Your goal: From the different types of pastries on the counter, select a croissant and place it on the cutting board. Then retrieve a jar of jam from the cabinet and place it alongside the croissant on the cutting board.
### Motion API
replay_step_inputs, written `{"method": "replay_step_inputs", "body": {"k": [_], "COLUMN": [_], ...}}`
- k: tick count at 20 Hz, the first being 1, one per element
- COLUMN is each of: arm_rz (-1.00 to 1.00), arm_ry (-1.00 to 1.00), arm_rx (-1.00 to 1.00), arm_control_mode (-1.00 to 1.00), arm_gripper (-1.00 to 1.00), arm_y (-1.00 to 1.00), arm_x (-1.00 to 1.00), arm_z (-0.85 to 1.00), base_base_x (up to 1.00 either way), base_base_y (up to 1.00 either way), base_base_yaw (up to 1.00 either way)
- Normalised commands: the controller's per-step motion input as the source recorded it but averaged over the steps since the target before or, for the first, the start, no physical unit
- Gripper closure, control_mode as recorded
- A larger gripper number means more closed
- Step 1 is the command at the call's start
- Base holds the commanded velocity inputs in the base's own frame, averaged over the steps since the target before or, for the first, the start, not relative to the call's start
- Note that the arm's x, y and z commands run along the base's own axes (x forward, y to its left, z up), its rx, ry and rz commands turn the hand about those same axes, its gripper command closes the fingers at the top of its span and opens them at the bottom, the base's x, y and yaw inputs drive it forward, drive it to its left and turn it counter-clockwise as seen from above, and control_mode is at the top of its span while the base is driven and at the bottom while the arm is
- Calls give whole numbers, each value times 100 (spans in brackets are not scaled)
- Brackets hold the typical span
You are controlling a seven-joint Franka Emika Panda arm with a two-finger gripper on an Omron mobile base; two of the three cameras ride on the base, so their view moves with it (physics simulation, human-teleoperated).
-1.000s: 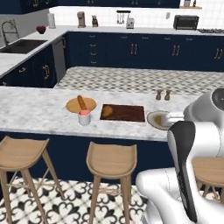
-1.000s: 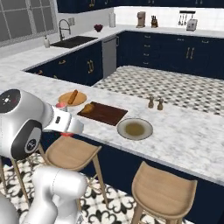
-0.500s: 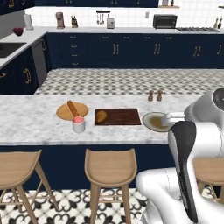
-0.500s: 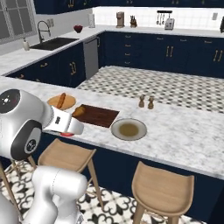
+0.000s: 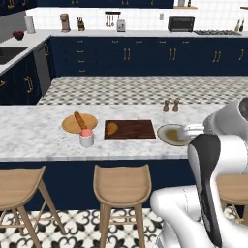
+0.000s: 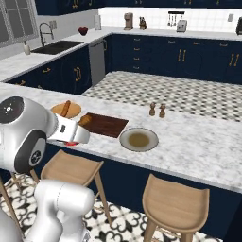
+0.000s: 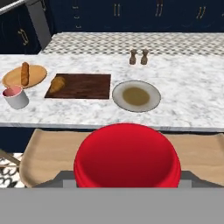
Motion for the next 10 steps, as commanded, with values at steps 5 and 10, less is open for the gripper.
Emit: {"method": "replay_step_inputs", "body": {"k": [5,10], "arm_rz": [41,32], "arm_ry": [-9,0], "arm_rx": [5,0], "arm_control_mode": [-100,-100], "arm_gripper": [100,100], "arm_y": [38,17], "arm_x": [65,87], "arm_z": [0,-26], "base_base_x": [0,0], "base_base_y": [0,0], "base_base_yaw": [0,0]}}
